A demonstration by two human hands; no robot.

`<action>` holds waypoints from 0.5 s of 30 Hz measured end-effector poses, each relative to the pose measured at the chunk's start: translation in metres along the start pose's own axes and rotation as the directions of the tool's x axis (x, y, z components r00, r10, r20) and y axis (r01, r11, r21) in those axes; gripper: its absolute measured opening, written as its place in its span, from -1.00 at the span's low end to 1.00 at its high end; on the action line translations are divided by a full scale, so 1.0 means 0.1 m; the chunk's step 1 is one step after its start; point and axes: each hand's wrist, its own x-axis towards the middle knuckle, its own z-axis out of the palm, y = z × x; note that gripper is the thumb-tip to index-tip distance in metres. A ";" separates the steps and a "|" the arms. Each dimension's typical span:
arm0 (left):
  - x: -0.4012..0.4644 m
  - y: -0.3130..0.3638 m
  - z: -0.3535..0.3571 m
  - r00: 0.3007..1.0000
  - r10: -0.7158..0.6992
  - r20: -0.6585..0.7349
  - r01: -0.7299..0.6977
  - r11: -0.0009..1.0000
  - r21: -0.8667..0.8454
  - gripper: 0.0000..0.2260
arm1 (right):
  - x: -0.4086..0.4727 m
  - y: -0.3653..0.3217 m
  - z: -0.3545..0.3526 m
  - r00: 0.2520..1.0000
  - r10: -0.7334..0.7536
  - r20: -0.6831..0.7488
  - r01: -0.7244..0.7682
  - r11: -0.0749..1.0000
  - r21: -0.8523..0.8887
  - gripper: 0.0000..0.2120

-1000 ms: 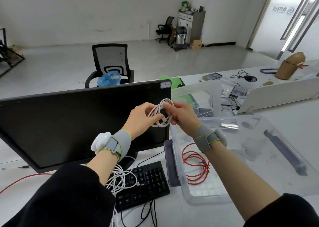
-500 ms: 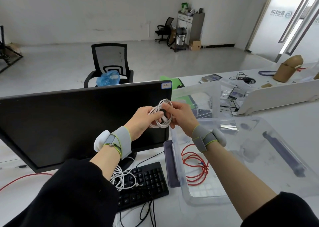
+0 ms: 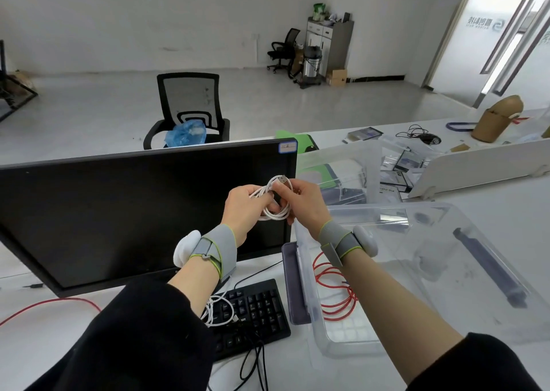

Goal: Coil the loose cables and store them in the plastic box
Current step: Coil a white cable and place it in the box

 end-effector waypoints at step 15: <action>-0.03 -0.05 0.01 1.000 -0.014 0.025 0.015 0.999 -0.050 -0.86 | 0.01 0.05 -0.03 0.996 -0.092 -0.004 0.090 0.973 -0.215 -0.83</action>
